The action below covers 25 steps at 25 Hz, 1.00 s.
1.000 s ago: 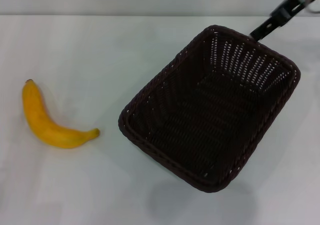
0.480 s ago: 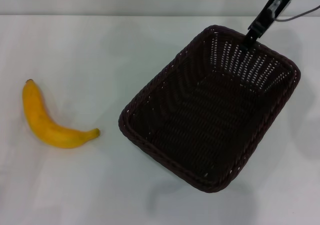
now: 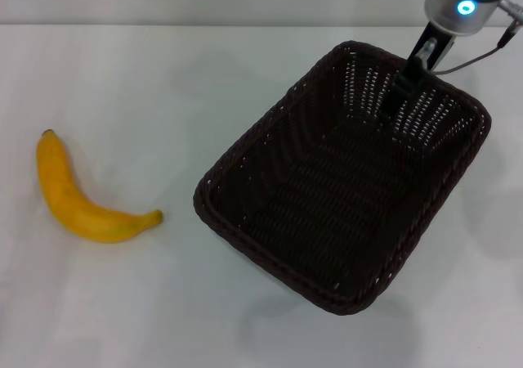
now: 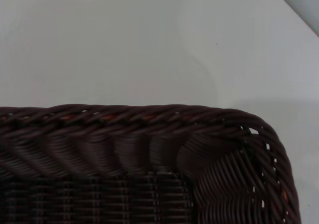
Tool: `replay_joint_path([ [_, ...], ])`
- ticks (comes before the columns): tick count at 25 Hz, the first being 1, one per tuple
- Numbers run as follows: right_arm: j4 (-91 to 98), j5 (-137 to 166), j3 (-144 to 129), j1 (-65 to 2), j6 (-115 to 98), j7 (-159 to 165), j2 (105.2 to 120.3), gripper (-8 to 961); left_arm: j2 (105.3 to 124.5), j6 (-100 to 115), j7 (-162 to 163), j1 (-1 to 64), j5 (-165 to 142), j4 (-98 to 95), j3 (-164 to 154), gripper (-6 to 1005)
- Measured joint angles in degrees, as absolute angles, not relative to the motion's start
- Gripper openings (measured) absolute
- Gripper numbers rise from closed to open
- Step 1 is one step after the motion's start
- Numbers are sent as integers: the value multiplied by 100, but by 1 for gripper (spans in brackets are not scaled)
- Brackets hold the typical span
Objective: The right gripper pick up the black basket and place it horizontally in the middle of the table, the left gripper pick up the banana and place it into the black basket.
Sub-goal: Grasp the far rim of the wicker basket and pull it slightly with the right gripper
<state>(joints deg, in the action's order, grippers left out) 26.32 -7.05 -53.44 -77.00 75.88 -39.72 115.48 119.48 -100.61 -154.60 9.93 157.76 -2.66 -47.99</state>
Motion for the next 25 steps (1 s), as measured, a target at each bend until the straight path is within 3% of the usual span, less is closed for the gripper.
replay_joint_path([
  [13, 2545, -705, -5921, -7709, 7413, -4094, 11551, 765, 11953, -9996, -15460, 1060, 15754, -263, -4807, 860],
  [18, 2535, -767, -5965, -7792, 7566, -4087, 11581, 539, 11946, -9981, -15460, 1095, 15751, -264, -4808, 860],
  [25, 2531, -891, -6022, -7860, 7657, -3972, 11601, 330, 11944, -10018, -15460, 1129, 15755, -264, -4808, 860],
])
